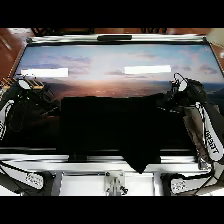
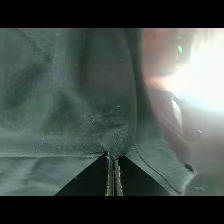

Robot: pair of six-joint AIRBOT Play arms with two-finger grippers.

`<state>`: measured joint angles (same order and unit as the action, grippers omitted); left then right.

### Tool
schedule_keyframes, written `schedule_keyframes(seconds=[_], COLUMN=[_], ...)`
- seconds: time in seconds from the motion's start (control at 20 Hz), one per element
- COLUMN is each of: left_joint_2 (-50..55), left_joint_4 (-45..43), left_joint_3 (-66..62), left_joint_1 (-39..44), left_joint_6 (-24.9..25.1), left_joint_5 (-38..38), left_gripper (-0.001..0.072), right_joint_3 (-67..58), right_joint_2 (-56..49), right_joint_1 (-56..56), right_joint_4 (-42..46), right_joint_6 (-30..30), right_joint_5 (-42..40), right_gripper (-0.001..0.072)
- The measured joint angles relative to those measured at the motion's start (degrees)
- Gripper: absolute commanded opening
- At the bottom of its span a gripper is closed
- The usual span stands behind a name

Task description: Fold the shirts.

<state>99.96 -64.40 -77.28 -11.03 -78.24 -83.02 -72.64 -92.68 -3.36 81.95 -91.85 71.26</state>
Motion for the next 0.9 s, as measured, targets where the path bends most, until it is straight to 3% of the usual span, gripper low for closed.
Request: schedule_keyframes(seconds=[0.25, 0.3, 0.35, 0.4, 0.45, 0.9], left_joint_2=[0.00, 0.00, 0.00, 0.00, 0.02, -7.74], left_joint_4=[-0.15, -0.17, -0.28, -0.42, -0.52, -0.15], left_joint_3=[-2.54, -2.78, -2.84, -2.75, -2.69, -0.39], left_joint_1=[-0.22, -0.22, -0.09, 0.09, 0.33, -4.44], left_joint_6=[0.39, 0.42, 0.44, 0.44, 0.39, -0.85], left_joint_5=[0.02, 0.09, 0.09, 0.04, -0.33, -10.54], left_gripper=[0.0029, 0.0031, 0.0144, 0.0531, 0.0667, 0.0661], right_joint_3=[-0.02, 0.00, -0.02, 0.00, 0.00, -0.31], right_joint_2=[0.11, 0.11, 0.13, 0.17, 0.35, 13.14], right_joint_1=[0.00, 0.00, 0.00, -0.02, -0.11, -6.43], right_joint_4=[2.78, 2.78, 2.75, 2.84, 2.56, 8.17], right_joint_6=[-0.37, -0.39, -0.48, -0.48, -0.26, 5.09], right_joint_5=[0.83, 0.83, 0.85, 0.98, 1.66, 13.73], right_gripper=[0.0063, 0.0153, 0.0415, 0.0488, 0.0489, 0.0491])
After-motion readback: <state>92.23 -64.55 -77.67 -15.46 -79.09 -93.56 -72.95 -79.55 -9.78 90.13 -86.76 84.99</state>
